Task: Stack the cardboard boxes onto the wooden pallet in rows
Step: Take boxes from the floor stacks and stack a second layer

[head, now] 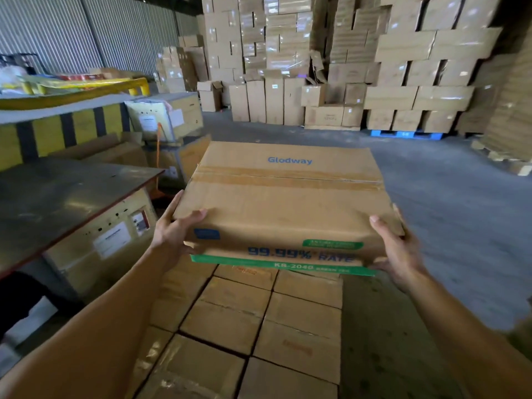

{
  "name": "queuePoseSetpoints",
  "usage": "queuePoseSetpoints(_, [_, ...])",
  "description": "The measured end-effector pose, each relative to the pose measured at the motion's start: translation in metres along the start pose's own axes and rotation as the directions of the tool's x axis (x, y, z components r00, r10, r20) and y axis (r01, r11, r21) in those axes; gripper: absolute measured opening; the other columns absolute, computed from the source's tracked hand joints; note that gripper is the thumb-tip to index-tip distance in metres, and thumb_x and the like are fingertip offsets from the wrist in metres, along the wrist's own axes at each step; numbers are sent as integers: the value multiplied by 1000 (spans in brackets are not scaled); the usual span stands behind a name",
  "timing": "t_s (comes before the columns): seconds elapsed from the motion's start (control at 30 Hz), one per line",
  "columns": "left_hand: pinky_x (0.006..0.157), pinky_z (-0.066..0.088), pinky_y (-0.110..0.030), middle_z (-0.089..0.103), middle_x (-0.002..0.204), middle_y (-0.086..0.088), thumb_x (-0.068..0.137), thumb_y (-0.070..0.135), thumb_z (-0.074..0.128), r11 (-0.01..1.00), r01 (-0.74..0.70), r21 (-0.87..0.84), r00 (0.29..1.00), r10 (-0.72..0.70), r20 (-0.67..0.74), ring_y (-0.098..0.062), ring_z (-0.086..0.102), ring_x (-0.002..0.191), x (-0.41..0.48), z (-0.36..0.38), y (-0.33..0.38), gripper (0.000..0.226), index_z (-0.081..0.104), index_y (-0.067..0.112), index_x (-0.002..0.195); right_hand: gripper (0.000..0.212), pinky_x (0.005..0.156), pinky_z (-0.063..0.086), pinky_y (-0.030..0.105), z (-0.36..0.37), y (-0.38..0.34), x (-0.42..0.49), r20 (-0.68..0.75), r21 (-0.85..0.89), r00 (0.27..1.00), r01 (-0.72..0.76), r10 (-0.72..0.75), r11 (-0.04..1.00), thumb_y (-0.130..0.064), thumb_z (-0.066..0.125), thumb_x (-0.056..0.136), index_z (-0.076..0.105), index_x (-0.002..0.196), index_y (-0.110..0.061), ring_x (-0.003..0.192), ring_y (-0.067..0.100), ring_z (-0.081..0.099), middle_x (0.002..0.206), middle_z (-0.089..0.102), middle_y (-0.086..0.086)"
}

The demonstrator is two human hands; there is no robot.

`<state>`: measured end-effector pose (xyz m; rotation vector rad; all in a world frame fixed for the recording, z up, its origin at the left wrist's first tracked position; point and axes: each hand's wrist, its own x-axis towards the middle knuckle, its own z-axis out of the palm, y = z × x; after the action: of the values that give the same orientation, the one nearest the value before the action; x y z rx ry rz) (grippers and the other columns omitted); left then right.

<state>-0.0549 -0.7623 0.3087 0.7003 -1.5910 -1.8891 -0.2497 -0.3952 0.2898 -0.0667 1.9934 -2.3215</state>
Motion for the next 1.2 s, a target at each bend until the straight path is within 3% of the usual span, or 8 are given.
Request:
queuePoseSetpoints(0.2, [82, 53, -69, 58, 131, 8, 56, 36, 92, 999, 49, -1, 989, -49, 138, -31, 59, 117, 119, -70, -23, 96, 47, 56, 138, 67, 50, 59, 34, 101, 60, 1, -129, -115, 992, 2, -17, 993, -49, 74, 85, 44, 145, -49, 81, 9, 69, 128, 61, -8])
queuePoseSetpoints(0.33, [87, 52, -68, 51, 143, 2, 54, 36, 92, 989, 140, 41, 977, -145, 158, -34, 53, 125, 193, -131, -38, 97, 47, 53, 139, 34, 92, 54, 59, 187, 92, -7, -188, -50, 982, -39, 29, 998, -36, 75, 87, 65, 104, -63, 98, 15, 65, 95, 73, -25])
queuePoseSetpoints(0.47, [87, 54, -66, 49, 146, 1, 61, 34, 91, 974, 208, 89, 959, -221, 176, -35, 54, 125, 255, -169, -47, 91, 47, 55, 138, 93, 99, 42, 72, 246, 116, -9, -225, 1, 965, -135, 131, 991, -58, 83, 62, 45, 146, -45, 131, 28, 51, 133, 60, -15])
queuePoseSetpoints(0.57, [84, 56, -62, 51, 144, 0, 63, 36, 89, 967, 227, 119, 955, -245, 170, -36, 57, 121, 287, -184, -64, 89, 47, 54, 139, 85, 92, 39, 80, 274, 131, 4, -223, -6, 959, -178, 172, 984, -50, 81, 72, 37, 144, -56, 141, 33, 42, 155, 44, -10])
queuePoseSetpoints(0.93, [58, 61, -42, 64, 114, 16, 60, 30, 91, 955, 282, 88, 947, -292, 134, -25, 65, 105, 374, -176, -141, 66, 62, 67, 105, 86, 81, 43, 80, 303, 201, 87, -214, -90, 964, -180, 157, 980, -59, 82, 61, 38, 135, -66, 139, 36, 44, 158, 38, -9])
queuePoseSetpoints(1.03, [67, 61, -53, 64, 120, 13, 60, 32, 90, 958, 265, 110, 955, -277, 110, -30, 66, 107, 400, -170, -185, 67, 60, 68, 108, 80, 83, 42, 81, 301, 245, 120, -213, -73, 961, -197, 178, 978, -59, 83, 62, 42, 130, -69, 129, 31, 55, 144, 52, -20])
queuePoseSetpoints(1.1, [73, 60, -58, 63, 120, 14, 58, 33, 89, 954, 278, 111, 952, -289, 103, -31, 66, 108, 416, -165, -219, 65, 60, 70, 103, 58, 84, 44, 79, 298, 280, 141, -205, -88, 961, -207, 185, 974, -59, 81, 66, 49, 110, -80, 102, 11, 67, 110, 64, -40])
queuePoseSetpoints(1.2, [64, 61, -47, 63, 118, 11, 60, 29, 91, 948, 303, 98, 945, -313, 98, -30, 66, 106, 440, -160, -273, 63, 61, 70, 97, 67, 85, 48, 74, 294, 334, 165, -230, -90, 954, -215, 190, 972, -66, 82, 60, 48, 117, -76, 95, 6, 66, 100, 68, -36])
